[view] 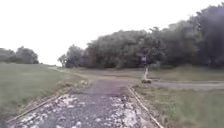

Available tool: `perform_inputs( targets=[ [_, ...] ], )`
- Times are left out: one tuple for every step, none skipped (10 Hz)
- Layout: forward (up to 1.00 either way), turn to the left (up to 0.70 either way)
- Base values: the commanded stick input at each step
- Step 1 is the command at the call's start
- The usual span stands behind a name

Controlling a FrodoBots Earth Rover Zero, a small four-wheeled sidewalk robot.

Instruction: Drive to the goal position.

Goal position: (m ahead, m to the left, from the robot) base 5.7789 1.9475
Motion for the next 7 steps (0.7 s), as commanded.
perform_inputs(
  targets=[
    [1.0, 0.0],
    [1.0, 0.0],
    [1.0, 0.17],
    [1.0, 0.27],
    [1.0, 0.27],
    [1.0, 0.1],
    [1.0, 0.0]
  ],
)
